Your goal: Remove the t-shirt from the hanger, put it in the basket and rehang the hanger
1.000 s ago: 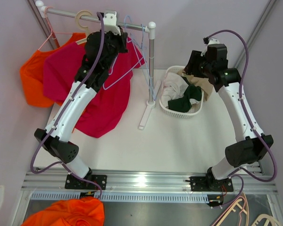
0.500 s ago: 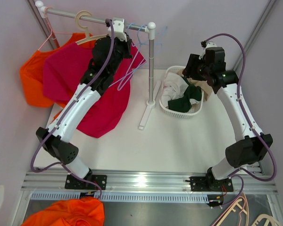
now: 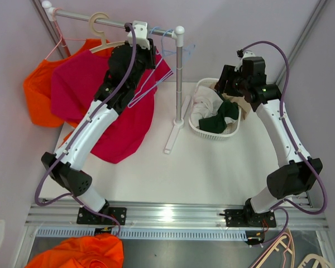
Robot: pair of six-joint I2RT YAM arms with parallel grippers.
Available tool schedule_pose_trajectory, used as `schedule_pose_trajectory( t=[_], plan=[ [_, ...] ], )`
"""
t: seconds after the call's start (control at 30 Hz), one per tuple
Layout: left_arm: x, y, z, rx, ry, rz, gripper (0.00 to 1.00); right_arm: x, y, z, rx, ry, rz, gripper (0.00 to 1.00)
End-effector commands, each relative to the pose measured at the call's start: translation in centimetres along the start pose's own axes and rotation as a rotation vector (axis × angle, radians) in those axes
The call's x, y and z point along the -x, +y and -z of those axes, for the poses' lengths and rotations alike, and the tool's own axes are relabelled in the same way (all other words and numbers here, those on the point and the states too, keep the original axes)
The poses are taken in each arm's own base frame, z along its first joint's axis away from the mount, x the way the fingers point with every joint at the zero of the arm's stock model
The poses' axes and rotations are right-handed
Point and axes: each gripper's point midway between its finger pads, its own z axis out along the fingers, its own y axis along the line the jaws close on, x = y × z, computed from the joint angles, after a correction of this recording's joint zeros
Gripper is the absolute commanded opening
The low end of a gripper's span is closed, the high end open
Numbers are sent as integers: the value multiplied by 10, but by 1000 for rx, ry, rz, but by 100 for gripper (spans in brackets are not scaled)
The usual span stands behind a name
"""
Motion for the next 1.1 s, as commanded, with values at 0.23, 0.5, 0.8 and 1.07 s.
schedule_pose_trajectory(
  t=[0.23, 0.5, 0.8, 1.07],
  plan=[
    [52, 15, 31, 36, -108, -12, 57, 17, 13, 15, 55, -60, -4, 62],
    [124, 54, 85, 25, -242, -48, 98, 17, 20, 14, 92, -59, -11, 63],
    [79, 131, 91, 52, -182, -52, 99, 19, 31, 11, 151, -56, -12, 64],
    [50, 150, 82, -88, -93, 8, 99, 34, 39, 11, 182, -66, 13, 65]
  ],
)
